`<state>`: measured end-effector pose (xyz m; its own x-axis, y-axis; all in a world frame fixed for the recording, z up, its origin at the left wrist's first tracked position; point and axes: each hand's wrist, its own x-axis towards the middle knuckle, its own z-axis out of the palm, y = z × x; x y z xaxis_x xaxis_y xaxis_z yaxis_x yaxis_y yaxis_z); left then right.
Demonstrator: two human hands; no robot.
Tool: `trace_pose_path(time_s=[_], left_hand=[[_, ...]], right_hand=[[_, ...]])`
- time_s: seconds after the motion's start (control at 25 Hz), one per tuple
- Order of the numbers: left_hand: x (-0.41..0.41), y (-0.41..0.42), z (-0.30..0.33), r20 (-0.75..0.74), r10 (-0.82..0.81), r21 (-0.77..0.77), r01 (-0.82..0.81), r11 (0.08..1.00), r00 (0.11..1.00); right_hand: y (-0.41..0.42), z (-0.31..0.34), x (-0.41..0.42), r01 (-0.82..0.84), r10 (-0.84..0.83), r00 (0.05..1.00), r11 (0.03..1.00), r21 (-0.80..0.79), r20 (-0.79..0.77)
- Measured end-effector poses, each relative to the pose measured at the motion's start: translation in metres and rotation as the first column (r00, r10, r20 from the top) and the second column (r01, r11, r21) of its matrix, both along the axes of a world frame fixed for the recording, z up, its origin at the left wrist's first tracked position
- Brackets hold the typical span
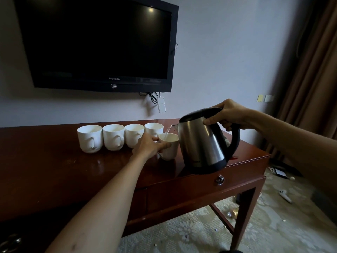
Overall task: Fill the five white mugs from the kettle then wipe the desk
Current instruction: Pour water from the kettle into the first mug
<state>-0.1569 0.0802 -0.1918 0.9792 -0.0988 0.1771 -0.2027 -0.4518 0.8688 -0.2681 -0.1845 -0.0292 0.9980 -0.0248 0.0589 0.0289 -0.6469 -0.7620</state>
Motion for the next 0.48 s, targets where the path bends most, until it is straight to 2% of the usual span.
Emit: trace_pose_path(time_s=[0.48], left_hand=[[-0.0022, -0.0014, 0.0017, -0.019, 0.034, 0.003, -0.034, 0.999, 0.999]], right_hand=[[-0.0088, -0.0032, 0.0034, -0.014, 0.015, 1.0, 0.999, 0.03, -0.011]])
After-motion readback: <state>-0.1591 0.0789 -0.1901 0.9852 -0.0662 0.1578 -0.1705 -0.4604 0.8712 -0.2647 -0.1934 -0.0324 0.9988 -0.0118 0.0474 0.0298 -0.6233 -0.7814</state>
